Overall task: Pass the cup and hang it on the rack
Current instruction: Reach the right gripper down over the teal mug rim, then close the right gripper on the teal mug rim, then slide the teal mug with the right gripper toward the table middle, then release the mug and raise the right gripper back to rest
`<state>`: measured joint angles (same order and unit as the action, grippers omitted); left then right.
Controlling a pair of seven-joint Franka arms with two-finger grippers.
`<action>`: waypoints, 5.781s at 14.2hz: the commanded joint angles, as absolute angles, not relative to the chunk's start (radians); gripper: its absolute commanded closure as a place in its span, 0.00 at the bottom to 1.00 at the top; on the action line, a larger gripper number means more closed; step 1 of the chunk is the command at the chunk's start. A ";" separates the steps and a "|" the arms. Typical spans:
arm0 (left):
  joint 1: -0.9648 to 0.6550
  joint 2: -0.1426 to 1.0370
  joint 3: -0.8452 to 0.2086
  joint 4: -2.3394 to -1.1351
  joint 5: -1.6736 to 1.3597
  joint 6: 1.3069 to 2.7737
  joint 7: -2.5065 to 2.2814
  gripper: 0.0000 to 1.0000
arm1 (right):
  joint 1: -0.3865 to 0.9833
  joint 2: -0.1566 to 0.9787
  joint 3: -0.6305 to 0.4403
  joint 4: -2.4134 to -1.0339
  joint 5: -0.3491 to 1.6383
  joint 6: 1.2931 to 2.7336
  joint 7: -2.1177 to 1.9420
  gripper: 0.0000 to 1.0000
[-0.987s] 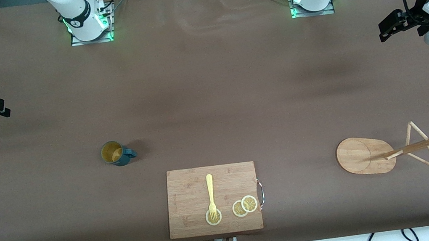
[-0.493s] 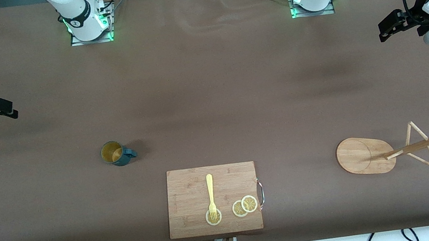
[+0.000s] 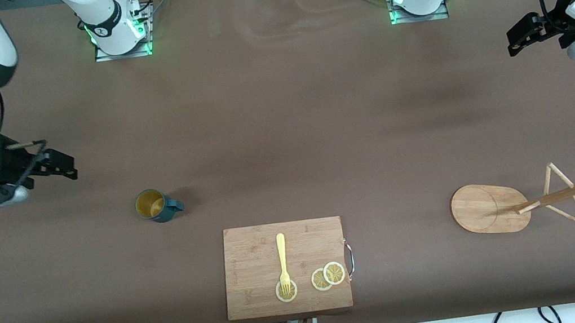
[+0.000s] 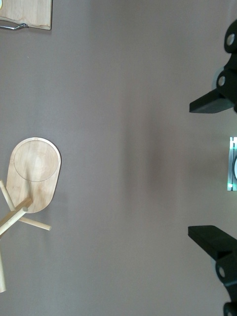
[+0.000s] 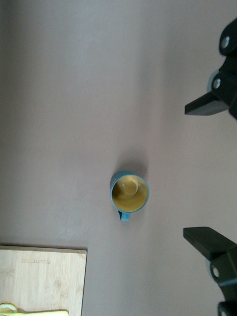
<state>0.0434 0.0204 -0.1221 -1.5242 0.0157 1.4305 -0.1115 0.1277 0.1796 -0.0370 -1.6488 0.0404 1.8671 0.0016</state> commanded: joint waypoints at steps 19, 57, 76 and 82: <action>0.054 0.025 -0.126 -1.503 0.009 1.422 -0.092 0.00 | 0.198 0.497 -0.046 -1.835 0.029 2.382 -0.023 0.03; 0.054 0.038 -0.124 -1.500 0.008 1.425 -0.092 0.00 | 0.663 0.727 0.140 -1.462 -0.153 2.347 0.296 1.00; 0.054 0.035 -0.133 -1.500 0.008 1.420 -0.103 0.00 | 0.557 0.313 -0.207 -1.463 -0.065 1.750 0.265 0.00; 0.052 0.034 -0.137 -1.502 0.005 1.417 -0.103 0.00 | 0.278 0.286 -0.236 -1.508 0.127 1.689 0.002 0.00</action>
<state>0.0466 0.0258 -0.1303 -1.5233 0.0157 1.4313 -0.1115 0.3997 0.3278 -0.2799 -1.4793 0.0639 1.7085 0.0985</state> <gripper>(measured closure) 0.000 0.000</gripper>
